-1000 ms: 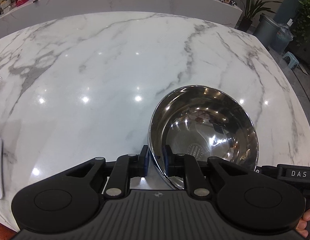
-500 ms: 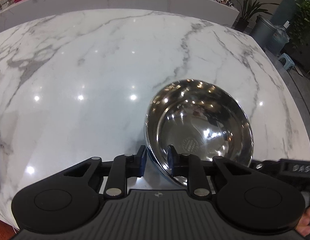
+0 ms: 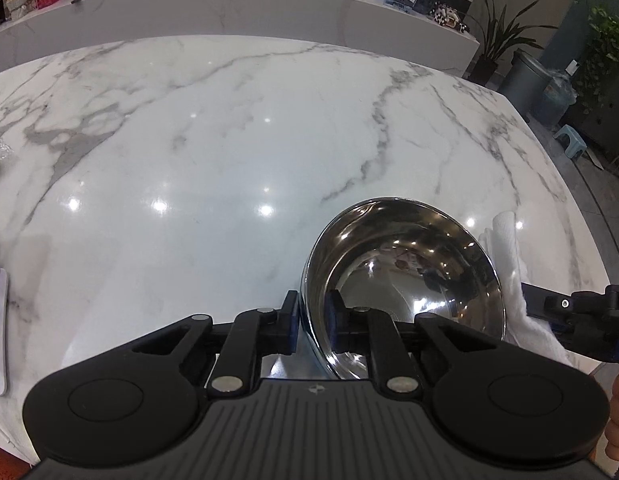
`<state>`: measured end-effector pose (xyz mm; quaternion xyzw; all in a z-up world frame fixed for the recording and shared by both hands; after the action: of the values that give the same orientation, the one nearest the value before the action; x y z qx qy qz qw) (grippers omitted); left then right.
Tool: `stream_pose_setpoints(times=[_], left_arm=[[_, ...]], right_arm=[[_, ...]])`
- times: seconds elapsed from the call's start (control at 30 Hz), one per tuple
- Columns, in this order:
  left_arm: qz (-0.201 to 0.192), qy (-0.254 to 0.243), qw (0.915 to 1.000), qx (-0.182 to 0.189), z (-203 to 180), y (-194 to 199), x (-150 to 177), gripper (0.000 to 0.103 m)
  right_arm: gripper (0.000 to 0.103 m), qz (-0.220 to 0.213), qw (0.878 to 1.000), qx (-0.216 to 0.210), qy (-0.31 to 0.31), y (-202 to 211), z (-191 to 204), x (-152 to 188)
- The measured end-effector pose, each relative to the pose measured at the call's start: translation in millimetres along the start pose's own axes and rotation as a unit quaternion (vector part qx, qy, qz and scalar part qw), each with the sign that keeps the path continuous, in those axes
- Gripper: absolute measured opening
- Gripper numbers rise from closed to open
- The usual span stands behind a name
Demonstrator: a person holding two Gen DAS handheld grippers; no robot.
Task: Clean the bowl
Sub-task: 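Hold the bowl rim with the left gripper while the right gripper wipes further along the outer wall, then open the left gripper off the bowl rim while the right gripper pulls the towel away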
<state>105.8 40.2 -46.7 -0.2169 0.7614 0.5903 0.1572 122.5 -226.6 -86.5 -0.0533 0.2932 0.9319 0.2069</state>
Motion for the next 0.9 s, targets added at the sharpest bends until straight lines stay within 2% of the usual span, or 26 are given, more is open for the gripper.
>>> stream_pose_setpoints(times=[0.1, 0.3, 0.5, 0.63, 0.77, 0.87, 0.9], left_arm=[[-0.001, 0.000, 1.0000, 0.002, 1, 0, 0, 0.013], [-0.006, -0.008, 0.9999, -0.008, 0, -2, -2, 0.013], [-0.014, -0.002, 0.9998, -0.014, 6, -2, -5, 0.013], [-0.020, 0.001, 0.9997, -0.013, 8, -2, -6, 0.013], [-0.024, 0.010, 0.9997, -0.006, 10, -2, -6, 0.013], [-0.028, 0.038, 0.9988, 0.010, 17, 0, -5, 0.014], [-0.032, 0.038, 0.9987, 0.010, 17, 3, -5, 0.017]], right_arm=[[0.010, -0.006, 1.000, 0.014, -0.008, 6, -8, 1], [0.010, 0.010, 0.999, 0.019, -0.025, -3, -16, 8], [0.010, 0.020, 0.999, 0.043, -0.005, -21, -7, 6], [0.010, 0.032, 0.997, 0.074, 0.017, -34, -3, 9], [0.010, 0.040, 0.995, 0.086, 0.026, -41, -4, 14], [0.010, 0.034, 0.994, 0.094, 0.040, -35, -1, 13], [0.010, 0.030, 0.994, 0.098, 0.047, -33, 1, 12]])
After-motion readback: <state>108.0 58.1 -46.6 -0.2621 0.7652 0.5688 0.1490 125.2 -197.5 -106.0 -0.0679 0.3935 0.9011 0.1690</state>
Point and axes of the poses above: each gripper's, at about its wrist camera, not at the fingertips, and y roughly against the way its jaws point, z to its left, x to its underside, the point moved 3 cm from there along -y, roughly the way its jaws point, and after that the axes turned 3 degrees about x, right-handed, at the moved point
